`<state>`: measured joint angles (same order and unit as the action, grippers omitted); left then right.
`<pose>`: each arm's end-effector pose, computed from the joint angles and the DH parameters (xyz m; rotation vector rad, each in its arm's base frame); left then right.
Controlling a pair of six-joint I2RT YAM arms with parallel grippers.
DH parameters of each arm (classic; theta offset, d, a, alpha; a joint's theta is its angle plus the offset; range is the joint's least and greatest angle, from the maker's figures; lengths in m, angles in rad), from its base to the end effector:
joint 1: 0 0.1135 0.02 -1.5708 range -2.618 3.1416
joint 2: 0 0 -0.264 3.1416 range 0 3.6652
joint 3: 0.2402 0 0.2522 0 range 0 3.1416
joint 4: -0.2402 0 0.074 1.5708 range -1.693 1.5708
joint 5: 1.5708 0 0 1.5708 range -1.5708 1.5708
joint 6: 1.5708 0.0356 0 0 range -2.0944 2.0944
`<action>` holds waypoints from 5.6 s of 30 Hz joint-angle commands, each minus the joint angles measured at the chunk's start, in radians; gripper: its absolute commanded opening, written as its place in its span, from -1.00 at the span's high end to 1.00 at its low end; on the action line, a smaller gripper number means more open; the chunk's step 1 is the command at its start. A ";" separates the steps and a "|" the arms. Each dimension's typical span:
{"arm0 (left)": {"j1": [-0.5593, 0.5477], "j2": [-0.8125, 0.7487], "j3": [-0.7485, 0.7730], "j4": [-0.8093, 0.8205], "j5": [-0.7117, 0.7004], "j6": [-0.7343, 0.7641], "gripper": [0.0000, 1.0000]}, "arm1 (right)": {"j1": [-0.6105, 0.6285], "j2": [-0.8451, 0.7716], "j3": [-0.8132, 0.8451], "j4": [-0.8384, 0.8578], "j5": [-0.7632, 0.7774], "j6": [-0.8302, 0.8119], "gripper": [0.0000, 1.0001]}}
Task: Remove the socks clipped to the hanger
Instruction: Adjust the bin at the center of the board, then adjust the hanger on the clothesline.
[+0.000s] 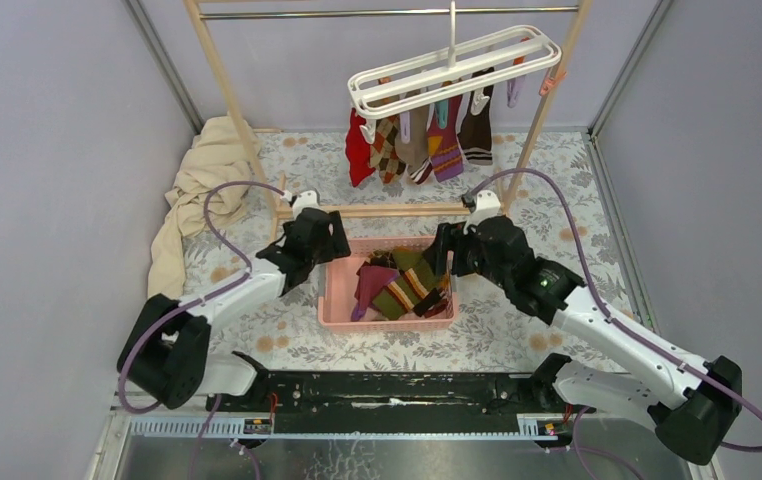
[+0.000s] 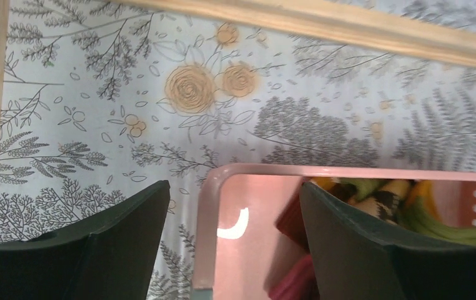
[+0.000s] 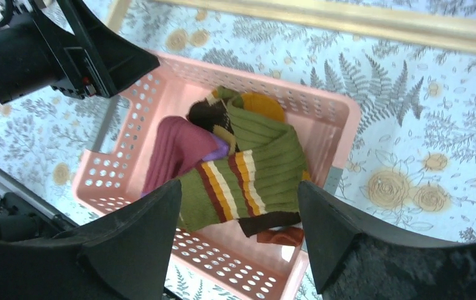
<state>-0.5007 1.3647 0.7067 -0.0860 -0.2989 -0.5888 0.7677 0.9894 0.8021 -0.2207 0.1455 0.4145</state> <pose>0.2471 -0.1233 0.1964 -0.2508 2.2710 -0.2247 0.1670 0.1540 0.3041 -0.2604 2.0113 0.6193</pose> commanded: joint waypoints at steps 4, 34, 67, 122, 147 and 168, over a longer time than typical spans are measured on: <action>0.010 -0.185 0.035 -0.069 0.079 0.005 -0.76 | -0.061 -0.004 0.258 -0.021 -0.059 -0.072 -0.56; 0.008 -0.475 0.085 -0.211 0.162 -0.009 -0.80 | -0.189 0.498 1.005 0.158 0.202 -0.429 -0.58; 0.008 -0.447 0.111 -0.176 0.161 0.014 -0.80 | -0.095 0.757 1.285 0.069 0.047 -0.331 -0.46; -0.317 -0.052 0.749 -0.065 0.009 0.026 -0.80 | -0.843 0.019 0.373 0.293 -0.428 0.016 -0.50; -0.111 -0.032 0.740 -0.061 0.017 0.054 -0.85 | -0.898 0.280 0.516 0.635 -0.731 0.168 -0.37; 0.026 0.017 0.768 -0.050 0.095 0.058 -0.86 | -0.893 0.394 0.588 0.725 -0.816 0.171 -0.34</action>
<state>-0.4942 1.3659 1.4555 -0.1871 -0.2264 -0.5476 -0.1265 1.3781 1.3342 0.4053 -0.6090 0.5621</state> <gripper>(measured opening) 0.926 0.676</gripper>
